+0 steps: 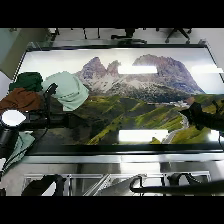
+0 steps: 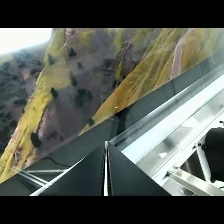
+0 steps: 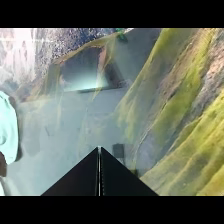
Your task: Fold the shirts.
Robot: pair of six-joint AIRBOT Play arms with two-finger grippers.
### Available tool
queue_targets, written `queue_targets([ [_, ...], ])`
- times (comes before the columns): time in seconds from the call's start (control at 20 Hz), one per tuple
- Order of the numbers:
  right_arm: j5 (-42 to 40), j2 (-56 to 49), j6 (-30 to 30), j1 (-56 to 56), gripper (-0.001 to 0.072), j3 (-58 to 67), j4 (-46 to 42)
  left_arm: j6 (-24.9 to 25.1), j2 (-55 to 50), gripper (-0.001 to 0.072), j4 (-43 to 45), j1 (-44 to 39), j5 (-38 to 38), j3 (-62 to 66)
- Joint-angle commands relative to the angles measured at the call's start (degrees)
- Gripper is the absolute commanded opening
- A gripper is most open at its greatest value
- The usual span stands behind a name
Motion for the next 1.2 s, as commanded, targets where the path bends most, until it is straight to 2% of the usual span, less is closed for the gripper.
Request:
queue_targets([
  [0.0, 0.0, 0.0, 0.0, 0.0, 0.0018, 0.0, 0.0, 0.0, 0.0, 0.0016, -0.5, 0.0, 0.2, 0.0],
  [0.15, 0.0, 0.0, 0.0, 0.0, 0.0018, 0.0, 0.0, 0.0, 0.0, 0.0016, 0.7, 0.3, 5.0, 0.0],
  [0.25, 0.0, 0.0, 0.0, 0.0, 0.0018, 0.0, 0.0, -2.3, -0.6, 0.0017, 6.2, 3.9, 10.0, 1.3],
  [0.3, 0.0, 0.0, 0.0, 0.0, 0.0018, 0.0, 0.0, -3.3, -2.2, 0.0023, 8.8, 7.2, 9.9, 3.0],
  [0.35, -0.4, -0.1, 0.0, 0.0, 0.0019, 0.0, 0.0, -3.3, -4.2, 0.0285, 9.7, 10.7, 9.3, 4.7],
  [0.4, -0.9, -0.1, 0.0, 0.0, 0.0019, 0.0, 0.0, -3.5, -6.8, 0.0666, 9.6, 14.7, 8.6, 6.3],
  [0.45, -1.2, -0.1, 0.0, 0.0, 0.0019, 0.0, 0.0, -3.7, -9.3, 0.0700, 9.1, 18.2, 8.1, 7.4],
  [0.55, -4.4, -1.0, 0.0, 0.0, 0.0030, 0.0, 0.0, -3.7, -15.6, 0.0701, 8.6, 23.3, 7.6, 9.3],
  [0.6, -5.7, -1.5, 0.0, 0.0, 0.0108, 0.0, 0.0, -3.6, -19.2, 0.0701, 8.6, 24.4, 8.5, 9.5],
  [0.65, -6.7, -2.2, 0.0, 0.0, 0.0271, 0.0, 0.0, -3.3, -22.5, 0.0702, 8.6, 24.7, 10.1, 9.4],
  [0.7, -7.6, -2.9, -0.1, 0.0, 0.0299, 0.0, 0.0, -3.4, -26.0, 0.0702, 8.5, 24.7, 12.5, 9.5],
  [0.85, -8.3, -5.3, -3.0, 0.1, 0.0299, 0.0, 0.0, -3.3, -35.7, 0.0703, 4.4, 23.3, 21.2, 11.1],
  [1.15, -8.2, -6.7, -6.9, 0.0, 0.0300, 0.0, 0.0, -3.4, -54.2, 0.0701, 5.3, 17.8, 22.0, 30.2],
])
